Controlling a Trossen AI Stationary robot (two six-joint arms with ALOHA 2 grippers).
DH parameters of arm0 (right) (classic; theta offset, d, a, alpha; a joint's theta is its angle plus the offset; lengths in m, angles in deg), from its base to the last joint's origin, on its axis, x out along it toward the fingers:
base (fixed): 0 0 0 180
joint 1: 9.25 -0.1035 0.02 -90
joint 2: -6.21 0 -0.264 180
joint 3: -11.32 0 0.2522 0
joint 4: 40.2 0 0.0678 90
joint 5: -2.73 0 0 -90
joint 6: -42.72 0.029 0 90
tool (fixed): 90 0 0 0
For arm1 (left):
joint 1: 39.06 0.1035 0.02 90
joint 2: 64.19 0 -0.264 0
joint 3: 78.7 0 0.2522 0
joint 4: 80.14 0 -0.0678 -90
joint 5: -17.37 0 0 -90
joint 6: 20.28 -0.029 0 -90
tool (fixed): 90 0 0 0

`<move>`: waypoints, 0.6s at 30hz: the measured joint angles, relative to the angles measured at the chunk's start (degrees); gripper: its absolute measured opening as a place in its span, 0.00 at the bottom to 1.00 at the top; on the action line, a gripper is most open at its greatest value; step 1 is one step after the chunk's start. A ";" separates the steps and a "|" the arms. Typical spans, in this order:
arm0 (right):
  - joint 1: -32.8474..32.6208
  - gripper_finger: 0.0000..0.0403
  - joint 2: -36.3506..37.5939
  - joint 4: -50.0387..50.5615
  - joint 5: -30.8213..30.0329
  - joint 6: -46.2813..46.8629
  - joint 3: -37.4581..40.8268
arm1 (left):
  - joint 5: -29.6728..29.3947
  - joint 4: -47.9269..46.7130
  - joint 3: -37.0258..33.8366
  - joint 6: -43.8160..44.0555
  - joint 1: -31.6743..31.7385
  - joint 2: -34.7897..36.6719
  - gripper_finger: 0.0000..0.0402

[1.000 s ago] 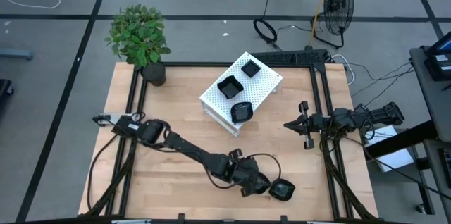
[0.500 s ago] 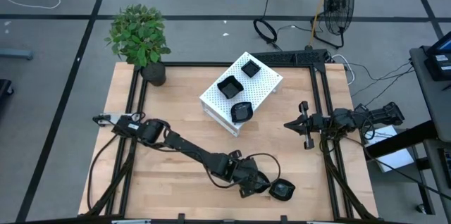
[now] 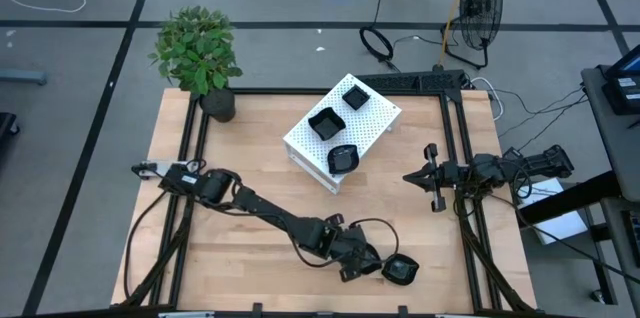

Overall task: Pick & Place Mini shaped plates
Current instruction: Stack the black leaf shaped plate on top of the black leaf shaped plate on the shelf

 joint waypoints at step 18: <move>-0.01 0.00 0.02 0.00 0.00 0.00 0.02 | -2.64 -1.02 0.02 3.30 -0.63 14.22 0.01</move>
